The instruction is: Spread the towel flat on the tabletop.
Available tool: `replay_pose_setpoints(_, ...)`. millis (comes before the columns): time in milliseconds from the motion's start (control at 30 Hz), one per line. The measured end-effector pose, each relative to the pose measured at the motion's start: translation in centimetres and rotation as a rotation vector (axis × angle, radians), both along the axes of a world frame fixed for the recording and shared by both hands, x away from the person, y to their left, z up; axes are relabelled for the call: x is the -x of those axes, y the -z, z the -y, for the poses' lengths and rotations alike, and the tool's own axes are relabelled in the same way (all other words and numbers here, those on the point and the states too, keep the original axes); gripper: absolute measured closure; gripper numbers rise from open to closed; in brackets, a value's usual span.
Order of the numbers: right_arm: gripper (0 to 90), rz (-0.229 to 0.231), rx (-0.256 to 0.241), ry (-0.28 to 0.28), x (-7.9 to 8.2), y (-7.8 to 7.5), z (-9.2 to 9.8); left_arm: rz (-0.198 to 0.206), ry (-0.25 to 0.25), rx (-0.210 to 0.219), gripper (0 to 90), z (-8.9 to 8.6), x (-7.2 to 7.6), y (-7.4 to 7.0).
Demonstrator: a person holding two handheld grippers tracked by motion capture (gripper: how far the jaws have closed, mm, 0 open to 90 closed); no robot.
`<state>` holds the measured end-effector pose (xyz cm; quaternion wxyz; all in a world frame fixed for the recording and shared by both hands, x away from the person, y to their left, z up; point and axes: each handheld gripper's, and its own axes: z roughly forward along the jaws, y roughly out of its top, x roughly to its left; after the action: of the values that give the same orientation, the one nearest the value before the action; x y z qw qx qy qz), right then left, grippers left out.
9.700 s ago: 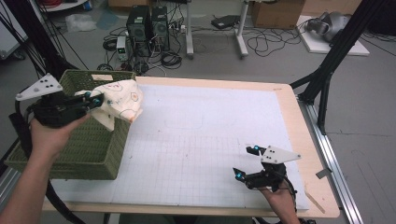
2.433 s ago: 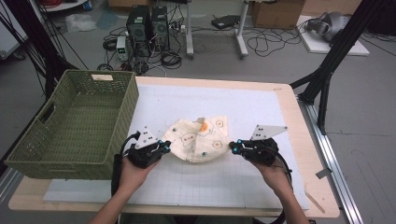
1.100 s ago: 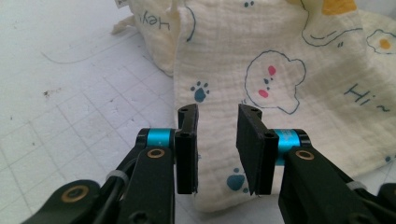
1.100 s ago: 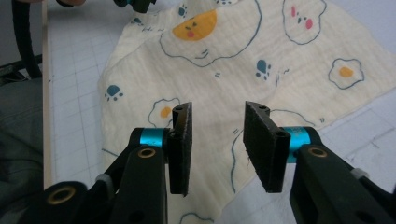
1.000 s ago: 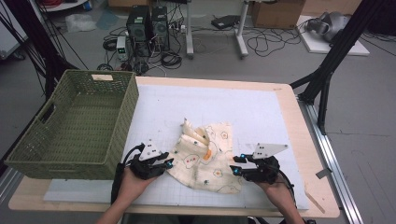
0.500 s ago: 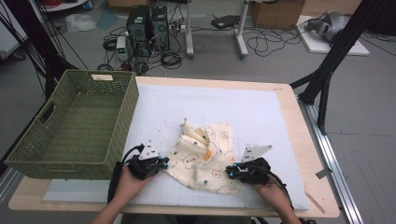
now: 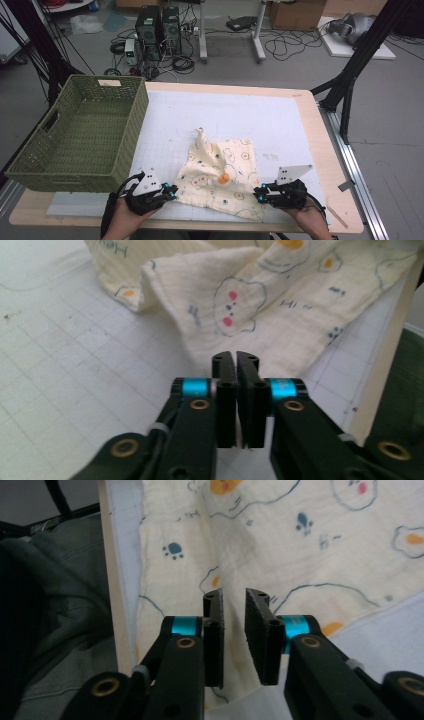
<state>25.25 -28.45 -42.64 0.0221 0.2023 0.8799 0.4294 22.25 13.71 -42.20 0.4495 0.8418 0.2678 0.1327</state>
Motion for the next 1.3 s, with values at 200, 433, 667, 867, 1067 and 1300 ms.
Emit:
replay_pose_setpoints(200,68.4,0.054,-0.021,0.086,-2.6,-1.4,-0.1,0.038,-0.025,0.051,69.9,0.5,-2.0,-0.9)
replay_pose_setpoints(433,62.6,0.082,0.011,0.185,-7.9,-1.3,-1.0,0.071,-0.066,0.1,68.9,1.5,-6.0,-1.9)
replay_pose_setpoints(667,56.3,0.069,0.041,0.244,-11.9,-0.2,-1.8,0.077,-0.101,0.081,72.7,2.4,-9.7,-1.7)
replay_pose_setpoints(867,66.3,0.044,0.101,0.274,-13.3,1.8,-2.4,0.044,-0.123,0.064,72.6,3.0,-10.9,-0.5)
replay_pose_setpoints(1067,89.8,0.041,0.095,0.257,-13.9,1.5,-2.3,0.048,-0.143,0.07,73.7,2.8,-11.2,-0.4)
replay_pose_setpoints(1300,69.1,0.14,0.077,0.502,-14.3,-1.7,1.4,0.04,-0.17,0.077,73.0,2.7,-11.6,-0.1)
